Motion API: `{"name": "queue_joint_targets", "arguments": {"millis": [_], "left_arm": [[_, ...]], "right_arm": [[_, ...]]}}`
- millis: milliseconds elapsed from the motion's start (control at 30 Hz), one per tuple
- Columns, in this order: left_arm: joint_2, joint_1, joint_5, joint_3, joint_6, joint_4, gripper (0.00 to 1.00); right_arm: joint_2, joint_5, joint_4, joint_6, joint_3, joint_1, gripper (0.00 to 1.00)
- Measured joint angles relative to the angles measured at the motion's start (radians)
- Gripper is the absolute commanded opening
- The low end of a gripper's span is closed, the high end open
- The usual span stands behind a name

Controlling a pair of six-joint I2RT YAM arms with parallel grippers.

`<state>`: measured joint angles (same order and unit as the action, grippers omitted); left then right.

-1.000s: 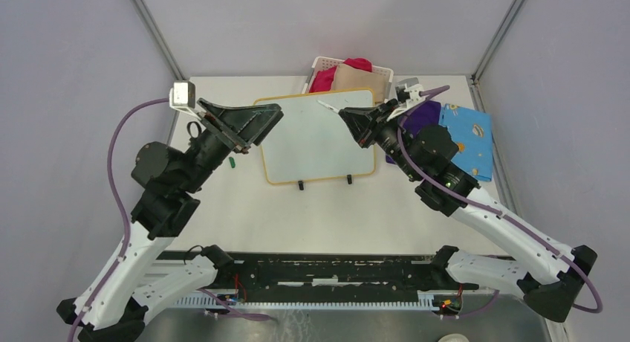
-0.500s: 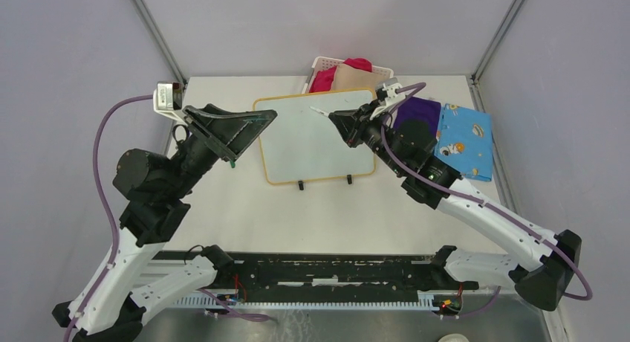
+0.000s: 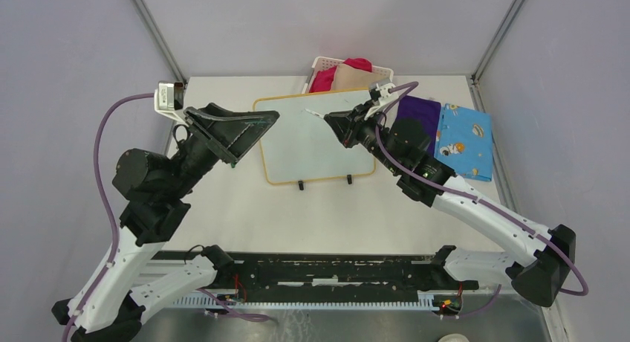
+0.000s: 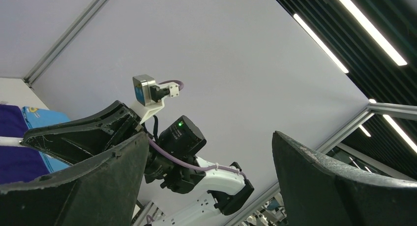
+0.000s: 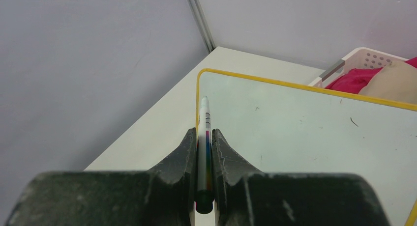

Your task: Write a sentence on the whiteboard

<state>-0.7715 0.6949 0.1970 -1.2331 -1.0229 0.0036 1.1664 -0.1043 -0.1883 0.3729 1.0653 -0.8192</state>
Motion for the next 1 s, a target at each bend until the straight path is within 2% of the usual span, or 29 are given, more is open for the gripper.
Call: {"name": "queue_joint_targets", "arguments": {"millis": [167,333,533,700,833,1000], "left_arm": [[0.002,0.003,0.022,0.009,0.02,0.019,1.0],[0.029,0.003,-0.042,0.033,0.187,-0.072,1.0],[0.074,0.003,-0.367,0.086,0.46,-0.318,1.0],[0.097,0.003,-0.603,0.196,0.623,-0.445,1.0],[0.114,0.003,-0.686,0.307,0.725,-0.451,1.0],[0.1,0.003,-0.75,0.435,0.838,-0.399,1.0]], "right_arm": [[0.0,0.001,-0.001,-0.002,0.0,0.0,0.0],[-0.002,-0.013,0.015,-0.036,0.0,-0.011,0.0],[-0.031,-0.146,0.121,-0.168,0.0,-0.112,0.0],[-0.055,-0.269,0.214,-0.268,0.002,-0.196,0.0],[-0.066,-0.341,0.251,-0.317,-0.017,-0.235,0.0],[-0.109,-0.374,0.259,-0.342,-0.121,-0.244,0.0]]}}
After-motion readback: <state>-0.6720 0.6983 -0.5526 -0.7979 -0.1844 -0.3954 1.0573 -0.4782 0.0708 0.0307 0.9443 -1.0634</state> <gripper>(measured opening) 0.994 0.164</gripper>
